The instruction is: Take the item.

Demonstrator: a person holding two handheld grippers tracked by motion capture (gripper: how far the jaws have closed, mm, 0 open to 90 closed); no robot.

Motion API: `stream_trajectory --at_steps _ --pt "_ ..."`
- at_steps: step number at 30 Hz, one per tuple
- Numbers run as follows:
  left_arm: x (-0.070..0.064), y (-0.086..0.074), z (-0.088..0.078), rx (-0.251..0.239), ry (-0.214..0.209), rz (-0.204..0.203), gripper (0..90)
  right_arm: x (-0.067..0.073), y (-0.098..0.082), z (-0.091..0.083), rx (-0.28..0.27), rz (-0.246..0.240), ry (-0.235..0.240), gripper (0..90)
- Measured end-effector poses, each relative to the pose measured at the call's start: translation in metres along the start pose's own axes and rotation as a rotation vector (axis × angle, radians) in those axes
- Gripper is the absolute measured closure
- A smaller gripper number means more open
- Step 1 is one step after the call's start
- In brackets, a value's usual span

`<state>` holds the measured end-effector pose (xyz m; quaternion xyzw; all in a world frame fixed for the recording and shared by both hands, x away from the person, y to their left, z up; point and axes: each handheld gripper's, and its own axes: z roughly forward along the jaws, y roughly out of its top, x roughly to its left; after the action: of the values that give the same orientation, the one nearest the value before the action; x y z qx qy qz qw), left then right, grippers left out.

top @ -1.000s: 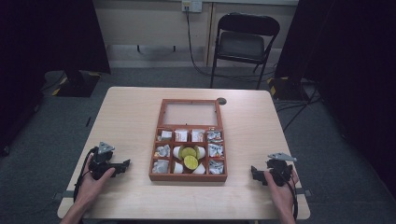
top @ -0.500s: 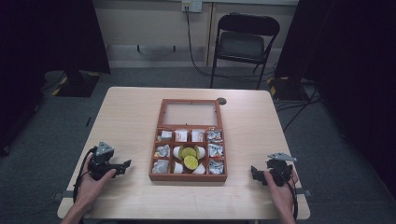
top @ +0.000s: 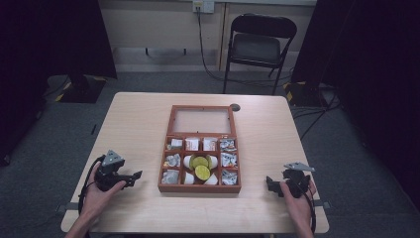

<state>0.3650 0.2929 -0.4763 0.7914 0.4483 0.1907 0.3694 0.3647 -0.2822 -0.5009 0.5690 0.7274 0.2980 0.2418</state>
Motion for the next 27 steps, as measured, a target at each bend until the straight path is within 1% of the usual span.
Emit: stream_trajectory --at_steps 1,3,4,6,7,11,12,15,16,20,22,23,24,27 --pt "-0.002 0.002 -0.002 -0.012 -0.007 0.001 16.3 0.000 0.000 0.000 0.000 0.000 0.000 0.0" --pt "-0.005 0.004 -0.004 -0.025 0.001 0.021 16.5 0.000 0.000 0.000 0.000 0.000 0.000 0.0" --pt "-0.006 0.004 -0.005 -0.030 0.003 0.023 16.7 0.000 0.000 0.000 0.000 0.000 0.000 0.0" --pt "-0.008 0.005 -0.006 -0.037 -0.015 0.014 19.3 0.000 0.000 0.000 0.000 0.000 0.000 0.0" --pt "-0.009 0.005 -0.007 -0.042 -0.024 0.013 19.2 0.000 0.000 0.000 0.000 0.000 0.000 0.0" --pt "-0.010 0.007 -0.007 -0.049 -0.027 0.012 19.0 0.000 0.000 0.000 0.000 0.000 0.000 0.0" --pt "-0.010 0.008 -0.008 -0.052 -0.042 -0.007 18.6 0.000 0.000 0.000 0.000 0.000 -0.001 0.0" --pt "-0.011 0.011 -0.010 -0.064 -0.051 -0.007 18.1 0.000 0.000 0.000 0.001 0.007 -0.008 0.0" --pt "-0.011 0.011 -0.011 -0.063 -0.060 -0.008 18.8 0.000 0.000 0.000 0.001 0.008 -0.008 0.0" --pt "-0.016 0.016 -0.014 -0.086 -0.075 -0.014 19.5 0.000 0.000 0.000 0.002 0.009 -0.008 0.0" --pt "-0.021 0.019 -0.017 -0.097 -0.084 0.002 19.4 0.000 0.000 0.000 0.001 0.007 -0.008 0.0" --pt "-0.021 0.019 -0.017 -0.097 -0.084 0.002 19.4 0.000 0.000 0.000 0.001 0.007 -0.008 0.0" --pt "-0.025 0.022 -0.018 -0.106 -0.097 0.011 19.4 0.000 0.000 0.000 0.001 0.007 -0.008 0.0" --pt "-0.030 0.027 -0.016 -0.108 -0.098 0.023 22.3 -0.001 0.000 0.000 0.002 0.007 -0.006 0.0"
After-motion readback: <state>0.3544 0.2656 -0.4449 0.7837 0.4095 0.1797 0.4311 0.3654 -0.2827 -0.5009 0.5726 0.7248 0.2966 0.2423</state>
